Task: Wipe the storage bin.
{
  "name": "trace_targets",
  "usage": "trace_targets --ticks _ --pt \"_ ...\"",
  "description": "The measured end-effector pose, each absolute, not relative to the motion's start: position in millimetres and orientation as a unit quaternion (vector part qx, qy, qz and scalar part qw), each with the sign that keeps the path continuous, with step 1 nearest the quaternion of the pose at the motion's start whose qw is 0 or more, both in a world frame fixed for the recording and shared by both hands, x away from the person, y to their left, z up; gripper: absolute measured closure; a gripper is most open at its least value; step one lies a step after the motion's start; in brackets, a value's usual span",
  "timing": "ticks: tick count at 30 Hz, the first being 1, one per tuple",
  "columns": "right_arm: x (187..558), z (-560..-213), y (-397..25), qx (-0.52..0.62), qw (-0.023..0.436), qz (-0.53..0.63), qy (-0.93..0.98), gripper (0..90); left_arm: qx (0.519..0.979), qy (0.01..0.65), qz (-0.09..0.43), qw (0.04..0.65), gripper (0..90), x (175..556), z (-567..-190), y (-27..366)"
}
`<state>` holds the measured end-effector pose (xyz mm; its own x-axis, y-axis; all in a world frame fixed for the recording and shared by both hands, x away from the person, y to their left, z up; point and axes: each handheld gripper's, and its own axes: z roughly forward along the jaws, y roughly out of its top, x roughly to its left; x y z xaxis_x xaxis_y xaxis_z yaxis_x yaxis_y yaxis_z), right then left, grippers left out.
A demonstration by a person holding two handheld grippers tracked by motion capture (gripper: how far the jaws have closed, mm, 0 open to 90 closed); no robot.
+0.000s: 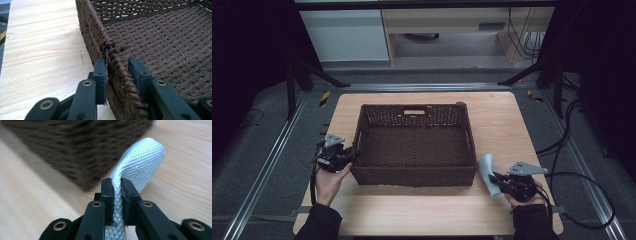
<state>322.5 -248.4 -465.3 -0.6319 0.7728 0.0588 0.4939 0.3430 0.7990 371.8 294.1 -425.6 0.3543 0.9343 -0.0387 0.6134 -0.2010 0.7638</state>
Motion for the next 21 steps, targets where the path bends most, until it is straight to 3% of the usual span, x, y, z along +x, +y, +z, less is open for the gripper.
trace_targets --ticks 6,14,17,21 --pt "327 -471 -279 0.452 0.206 0.391 0.774 81.9 0.742 0.521 0.226 0.357 68.1 372 -426 294" --pt "334 -485 -293 0.488 0.201 0.356 0.771 80.3 0.742 0.521 0.224 0.357 68.1 372 -426 294" --pt "335 -488 -293 0.495 0.198 0.343 0.773 75.6 0.742 0.521 0.225 0.356 68.0 372 -426 294" --pt "333 -481 -291 0.486 0.226 0.352 0.767 65.2 0.741 0.524 0.219 0.359 67.9 372 -426 294"
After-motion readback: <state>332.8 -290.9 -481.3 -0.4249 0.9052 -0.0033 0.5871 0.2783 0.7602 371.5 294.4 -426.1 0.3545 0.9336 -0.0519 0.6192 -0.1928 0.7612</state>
